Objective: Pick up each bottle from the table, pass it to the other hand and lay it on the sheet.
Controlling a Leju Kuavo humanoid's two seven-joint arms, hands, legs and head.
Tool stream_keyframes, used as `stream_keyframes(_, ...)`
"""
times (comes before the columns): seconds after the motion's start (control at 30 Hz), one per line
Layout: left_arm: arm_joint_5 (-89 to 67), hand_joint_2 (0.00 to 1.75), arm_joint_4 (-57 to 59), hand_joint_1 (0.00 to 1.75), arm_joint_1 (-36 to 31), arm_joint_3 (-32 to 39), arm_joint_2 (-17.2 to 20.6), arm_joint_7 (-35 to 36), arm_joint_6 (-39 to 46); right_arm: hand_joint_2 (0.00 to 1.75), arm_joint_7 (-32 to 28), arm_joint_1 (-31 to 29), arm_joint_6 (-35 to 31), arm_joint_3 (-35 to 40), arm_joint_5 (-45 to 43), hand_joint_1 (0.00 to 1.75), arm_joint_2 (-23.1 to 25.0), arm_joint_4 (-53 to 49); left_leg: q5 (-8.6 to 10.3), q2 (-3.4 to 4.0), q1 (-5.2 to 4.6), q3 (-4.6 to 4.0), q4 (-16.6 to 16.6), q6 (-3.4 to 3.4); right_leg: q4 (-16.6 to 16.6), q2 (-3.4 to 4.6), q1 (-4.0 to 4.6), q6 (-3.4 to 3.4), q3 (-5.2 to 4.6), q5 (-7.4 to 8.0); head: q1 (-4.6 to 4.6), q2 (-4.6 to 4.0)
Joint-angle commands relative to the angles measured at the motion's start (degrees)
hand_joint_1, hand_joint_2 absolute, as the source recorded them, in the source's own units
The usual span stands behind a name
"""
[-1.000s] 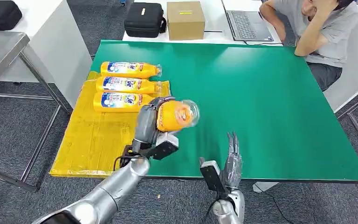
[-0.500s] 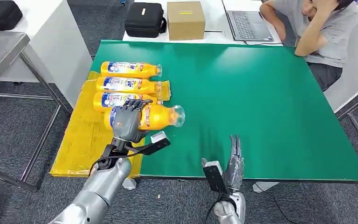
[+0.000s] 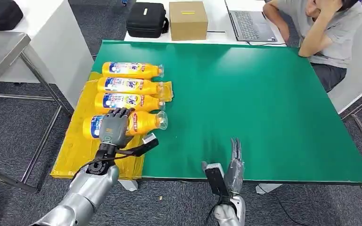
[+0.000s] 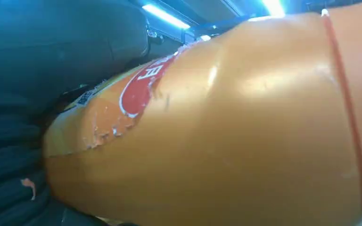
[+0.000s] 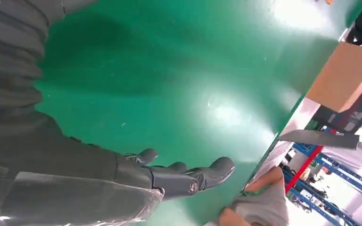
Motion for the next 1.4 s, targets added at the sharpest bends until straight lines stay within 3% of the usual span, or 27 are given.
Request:
stream_keyframes(0.03, -0.1, 1.75, 4.9, 1.75, -3.1, -2.8, 2.3, 0.2, 0.3, 1.75, -0.1, -1.9, 0.0, 0.7, -0.3, 0.0, -0.4, 3.4, -0.15, 0.12, 0.06, 0.29, 0.0, -0.14, 0.0, 0.06, 0.08, -0.13, 0.26, -0.13, 0.0, 0.02)
stream_keyframes(0.2, -0.1, 1.75, 16.7, 1.75, -6.9, -10.0, 3.2, 7.7, 0.2, 1.75, -0.1, -1.9, 0.0, 1.9, -2.3, 0.0, -0.7, 4.4, -0.14, 0.05, 0.08, 0.3, 0.0, -0.14, 0.0, -0.02, 0.1, -0.14, 0.28, -0.14, 0.0, 0.02)
stream_keyframes(0.33, -0.1, 1.75, 21.3, 1.75, -9.8, -19.2, 5.0, 13.1, -5.9, 1.75, -0.1, -1.5, 0.0, 1.0, -2.3, 0.0, -0.4, 4.3, -0.11, 0.05, 0.06, 0.27, 0.0, -0.13, 0.0, -0.01, 0.08, -0.12, 0.23, -0.11, 0.0, 0.02)
stream_keyframes(0.5, -0.1, 1.75, 22.2, 1.75, -10.3, -26.9, 6.2, 12.1, -10.3, 1.75, -0.1, -0.9, 0.0, 0.2, -2.7, 0.0, -0.3, 3.8, -0.07, 0.07, 0.06, 0.16, 0.0, -0.1, 0.0, 0.03, 0.06, -0.08, 0.12, -0.06, 0.0, 0.02)
stream_keyframes(0.53, -0.1, 1.75, 22.8, 1.75, -10.2, -31.3, 6.3, 11.3, -12.3, 1.75, -0.1, -1.0, 0.0, 0.5, -3.4, 0.0, -0.5, 4.0, -0.15, 0.11, 0.07, 0.29, 0.0, -0.15, 0.0, 0.05, 0.08, -0.13, 0.24, -0.15, -0.02, 0.02)
stream_keyframes(0.63, -0.1, 1.75, 22.9, 1.75, -8.8, -34.0, 6.0, 11.3, -13.5, 1.75, -0.1, -0.9, 0.0, 0.8, -4.1, 0.0, -0.8, 3.4, -0.12, 0.14, 0.05, 0.39, -0.1, -0.14, 0.0, 0.08, 0.06, -0.12, 0.33, -0.1, 0.0, 0.02)
stream_keyframes(1.0, 0.5, 1.75, 22.7, 1.75, -7.4, -33.9, 5.4, 9.9, -15.4, 1.75, -0.1, -1.1, 0.0, 1.4, -5.0, 0.0, -1.3, 3.3, -0.06, 0.11, 0.0, 0.69, -0.1, -0.12, -0.1, 0.09, 0.01, -0.13, 0.64, -0.08, 0.0, 0.02)
stream_keyframes(1.4, 2.3, 1.75, 22.5, 1.75, -6.7, -30.8, 4.6, 10.8, -11.0, 1.75, -0.1, -2.0, 0.0, 0.4, -3.1, 0.0, -0.5, 4.5, -0.09, 0.15, 0.01, 0.81, -0.1, -0.14, -0.1, 0.12, 0.02, -0.14, 0.75, -0.09, 0.0, 0.02)
